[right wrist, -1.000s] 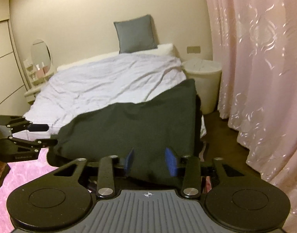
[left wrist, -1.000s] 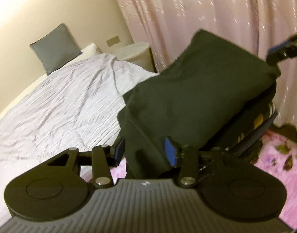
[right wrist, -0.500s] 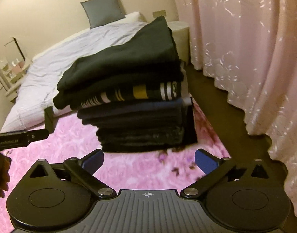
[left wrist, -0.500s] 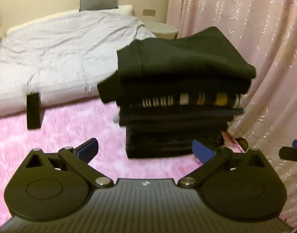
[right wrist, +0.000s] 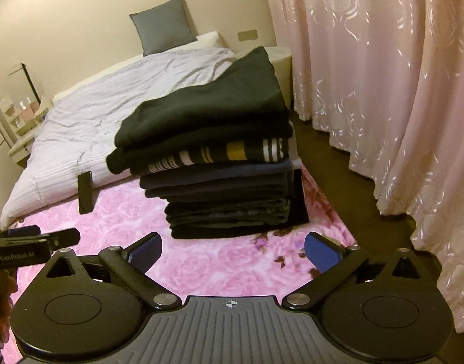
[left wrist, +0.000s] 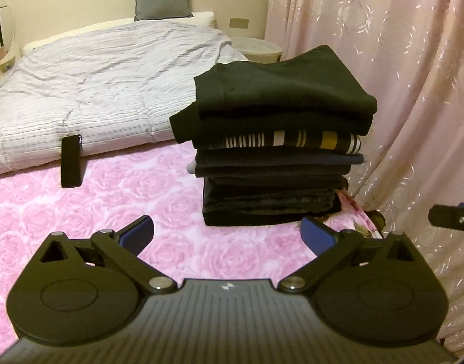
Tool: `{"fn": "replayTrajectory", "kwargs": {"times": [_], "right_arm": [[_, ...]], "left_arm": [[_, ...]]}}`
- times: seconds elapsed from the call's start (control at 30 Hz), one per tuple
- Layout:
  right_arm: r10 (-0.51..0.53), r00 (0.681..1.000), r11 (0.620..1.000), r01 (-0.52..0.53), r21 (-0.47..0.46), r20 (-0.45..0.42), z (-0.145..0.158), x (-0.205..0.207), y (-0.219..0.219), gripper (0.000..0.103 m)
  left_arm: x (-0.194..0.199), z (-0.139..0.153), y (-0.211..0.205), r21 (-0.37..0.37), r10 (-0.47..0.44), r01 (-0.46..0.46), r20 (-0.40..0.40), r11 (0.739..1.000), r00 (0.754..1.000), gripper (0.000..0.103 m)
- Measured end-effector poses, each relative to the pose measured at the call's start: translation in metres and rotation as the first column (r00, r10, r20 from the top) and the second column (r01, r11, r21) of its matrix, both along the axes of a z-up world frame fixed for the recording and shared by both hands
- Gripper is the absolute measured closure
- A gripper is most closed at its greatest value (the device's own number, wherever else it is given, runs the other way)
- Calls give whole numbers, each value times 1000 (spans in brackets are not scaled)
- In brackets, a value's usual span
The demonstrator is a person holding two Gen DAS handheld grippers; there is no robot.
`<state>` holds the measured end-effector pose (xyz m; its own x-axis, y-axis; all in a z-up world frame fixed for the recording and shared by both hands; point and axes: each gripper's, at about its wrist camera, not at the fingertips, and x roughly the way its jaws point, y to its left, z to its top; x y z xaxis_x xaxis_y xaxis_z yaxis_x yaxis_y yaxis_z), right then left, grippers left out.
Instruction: Fold clothes
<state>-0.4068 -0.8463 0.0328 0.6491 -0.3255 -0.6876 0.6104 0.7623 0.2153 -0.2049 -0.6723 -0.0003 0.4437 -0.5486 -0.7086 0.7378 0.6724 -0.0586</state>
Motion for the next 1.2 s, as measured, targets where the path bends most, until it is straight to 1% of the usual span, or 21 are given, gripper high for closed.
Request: {"fn": "replayTrajectory", "kwargs": {"times": [0.2,0.33,0.47,0.57,0.67,0.83,1.03,1.2], "right_arm": [[25,1000,999,-25,-24,-9,5,-2,15,1],[24,1000,999,-24,-29,-17,6,-4,19,1],[24,1000,999,-24,-28,-17,6,-5,19,1],[25,1000,999,-25,-26,-17,6,-6,18,1],[25,1000,999,-26,-24,-18,5,-6,17,1],[27,999,999,-28,-24,-21,4,-5,16,1],[39,998,998,-41,-38,-47,3,3,16,1],[46,996,997,-49,-53,-70,2,9,17,1]], "left_arm": [[-12,4,9,8,4,-4,-24,1000,1000,2],[-19,8,13,-7,-11,11,-29,1000,1000,2],[-26,12,11,-3,-23,23,-7,1000,1000,2],[-29,14,9,-9,-34,34,-10,999,999,2],[-32,15,8,-4,-37,37,4,999,999,2],[-33,15,6,2,-38,38,9,999,999,2],[-29,12,8,2,-28,28,-15,1000,999,2],[-26,12,7,4,-27,27,-19,1000,999,2]]}}
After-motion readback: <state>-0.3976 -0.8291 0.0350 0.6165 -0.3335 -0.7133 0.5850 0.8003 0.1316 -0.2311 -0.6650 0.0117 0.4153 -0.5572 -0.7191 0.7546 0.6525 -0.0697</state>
